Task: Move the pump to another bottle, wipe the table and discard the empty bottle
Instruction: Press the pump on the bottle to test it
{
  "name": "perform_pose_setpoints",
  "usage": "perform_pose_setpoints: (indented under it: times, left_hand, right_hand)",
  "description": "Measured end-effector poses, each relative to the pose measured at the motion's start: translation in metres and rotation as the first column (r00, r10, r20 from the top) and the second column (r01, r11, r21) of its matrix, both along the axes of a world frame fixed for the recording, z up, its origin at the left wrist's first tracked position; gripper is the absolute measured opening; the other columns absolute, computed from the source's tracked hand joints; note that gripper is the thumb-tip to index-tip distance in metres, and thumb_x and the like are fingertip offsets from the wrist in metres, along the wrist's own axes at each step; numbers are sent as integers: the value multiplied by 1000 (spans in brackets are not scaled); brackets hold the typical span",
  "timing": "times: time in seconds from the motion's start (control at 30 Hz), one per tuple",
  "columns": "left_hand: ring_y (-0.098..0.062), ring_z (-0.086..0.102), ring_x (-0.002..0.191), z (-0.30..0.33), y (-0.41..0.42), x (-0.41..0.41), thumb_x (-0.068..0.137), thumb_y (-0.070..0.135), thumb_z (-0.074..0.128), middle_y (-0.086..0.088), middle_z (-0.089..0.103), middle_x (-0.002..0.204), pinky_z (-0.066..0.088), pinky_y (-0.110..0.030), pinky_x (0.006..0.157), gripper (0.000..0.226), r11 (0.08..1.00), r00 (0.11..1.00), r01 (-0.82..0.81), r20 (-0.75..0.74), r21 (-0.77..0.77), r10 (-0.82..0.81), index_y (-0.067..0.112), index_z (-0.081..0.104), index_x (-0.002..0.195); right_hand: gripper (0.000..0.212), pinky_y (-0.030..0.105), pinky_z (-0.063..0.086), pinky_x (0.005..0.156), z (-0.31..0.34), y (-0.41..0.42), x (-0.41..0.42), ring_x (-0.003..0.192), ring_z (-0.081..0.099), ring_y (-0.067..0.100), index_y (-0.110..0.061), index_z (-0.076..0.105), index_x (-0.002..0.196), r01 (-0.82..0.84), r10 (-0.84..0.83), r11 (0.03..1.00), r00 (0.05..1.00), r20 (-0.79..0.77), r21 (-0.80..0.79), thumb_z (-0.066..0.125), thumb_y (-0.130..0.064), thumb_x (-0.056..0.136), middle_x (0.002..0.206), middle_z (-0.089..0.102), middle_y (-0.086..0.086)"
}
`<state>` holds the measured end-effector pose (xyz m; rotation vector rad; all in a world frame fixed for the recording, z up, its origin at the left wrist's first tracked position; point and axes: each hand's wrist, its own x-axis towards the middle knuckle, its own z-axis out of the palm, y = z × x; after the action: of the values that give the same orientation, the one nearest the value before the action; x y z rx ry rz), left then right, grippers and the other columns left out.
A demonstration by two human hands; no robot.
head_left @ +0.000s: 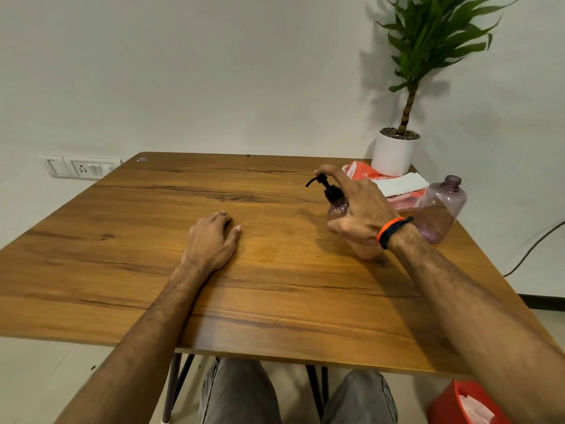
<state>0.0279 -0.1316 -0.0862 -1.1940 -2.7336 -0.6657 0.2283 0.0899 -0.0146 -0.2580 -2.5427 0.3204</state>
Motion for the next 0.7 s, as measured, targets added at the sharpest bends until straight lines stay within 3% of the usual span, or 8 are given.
perform_pose_setpoints:
  times: [0.13,0.27,0.47,0.7]
  left_hand:
    - [-29,46,130,0,-1,0,98,40,47,-8,51,145,35,-41,109,47,1000,1000,9,9,2,-9,10,57,132]
    - [-29,45,131,1,0,1,98,39,47,-8,50,146,34,-41,111,47,1000,1000,6,10,0,-6,10,56,134]
    - [-29,44,133,2,-1,1,99,38,47,-9,49,146,34,-41,111,47,1000,1000,16,15,2,-16,8,55,134]
    - [-29,46,130,0,1,1,98,39,47,-8,51,144,34,-40,109,46,1000,1000,-8,-9,5,8,9,57,132]
  right_hand:
    - [88,25,54,52,1,0,-1,58,60,15,-31,36,131,-2,2,1000,1000,3,18,70,-26,50,83,62,-5]
    - [95,22,51,55,-2,-1,-1,59,59,13,-34,31,141,8,-7,999,1000,-21,41,68,-27,53,85,58,-9]
    - [102,37,62,66,-1,-5,-1,69,68,24,-38,24,146,21,-22,1000,996,-89,-20,70,-26,55,89,67,-2]
    - [107,28,61,69,-11,-7,-11,72,68,13,-40,21,148,20,-77,979,957,-280,-201,72,-20,56,82,67,-6]
